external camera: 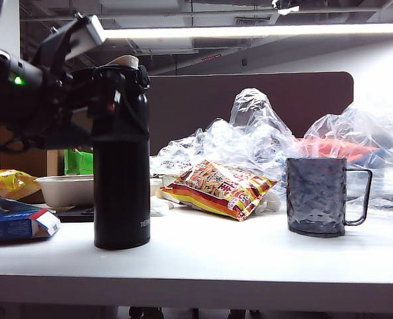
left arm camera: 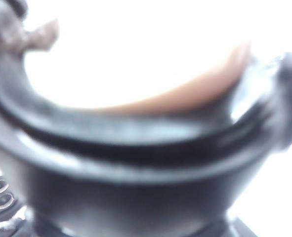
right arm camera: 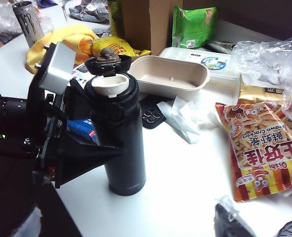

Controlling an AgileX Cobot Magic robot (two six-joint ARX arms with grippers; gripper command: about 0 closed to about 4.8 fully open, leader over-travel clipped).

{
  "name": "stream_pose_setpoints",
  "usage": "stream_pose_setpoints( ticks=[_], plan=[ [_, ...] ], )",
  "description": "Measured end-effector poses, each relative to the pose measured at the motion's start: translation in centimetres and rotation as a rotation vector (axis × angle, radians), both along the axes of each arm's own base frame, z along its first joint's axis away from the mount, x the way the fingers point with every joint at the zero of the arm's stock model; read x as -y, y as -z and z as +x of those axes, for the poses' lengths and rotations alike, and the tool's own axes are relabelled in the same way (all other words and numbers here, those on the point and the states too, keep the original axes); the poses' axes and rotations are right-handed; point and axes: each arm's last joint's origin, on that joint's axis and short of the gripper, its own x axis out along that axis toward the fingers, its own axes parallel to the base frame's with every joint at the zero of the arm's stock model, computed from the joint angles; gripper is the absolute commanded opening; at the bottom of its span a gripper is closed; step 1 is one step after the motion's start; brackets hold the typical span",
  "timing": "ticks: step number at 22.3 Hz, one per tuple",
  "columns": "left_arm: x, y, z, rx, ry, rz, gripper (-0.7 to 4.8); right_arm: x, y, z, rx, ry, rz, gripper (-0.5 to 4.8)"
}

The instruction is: Pick up the black thermos, pour some water into the cup, then place the black thermos back on the table.

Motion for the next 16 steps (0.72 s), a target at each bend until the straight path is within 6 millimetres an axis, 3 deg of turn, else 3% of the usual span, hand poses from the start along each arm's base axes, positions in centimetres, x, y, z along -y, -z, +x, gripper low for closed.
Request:
stream_pose_setpoints(
  ticks=[12, 13, 14, 16],
  plan=[
    [0.55, 0.97, 0.77, 0.022, 0.019, -0.023, 4.79, -0.02, 0.01, 0.04, 0.005, 0.0, -0.005, 4.79],
    [0.58, 0.97, 0.74, 0.021, 0.032, -0.025, 4.15, -0.01, 0.01, 0.04, 0.006, 0.003, -0.005, 4.79],
    [0.61, 0.97, 0.72, 0.02, 0.044, -0.028, 2.85, 0.0, 0.01, 0.06, 0.007, 0.01, -0.007, 4.79],
    [0.61, 0.96, 0.71, 0.02, 0.059, -0.029, 1.41, 0.02, 0.01, 0.08, 0.01, 0.02, -0.009, 4.79]
  ],
)
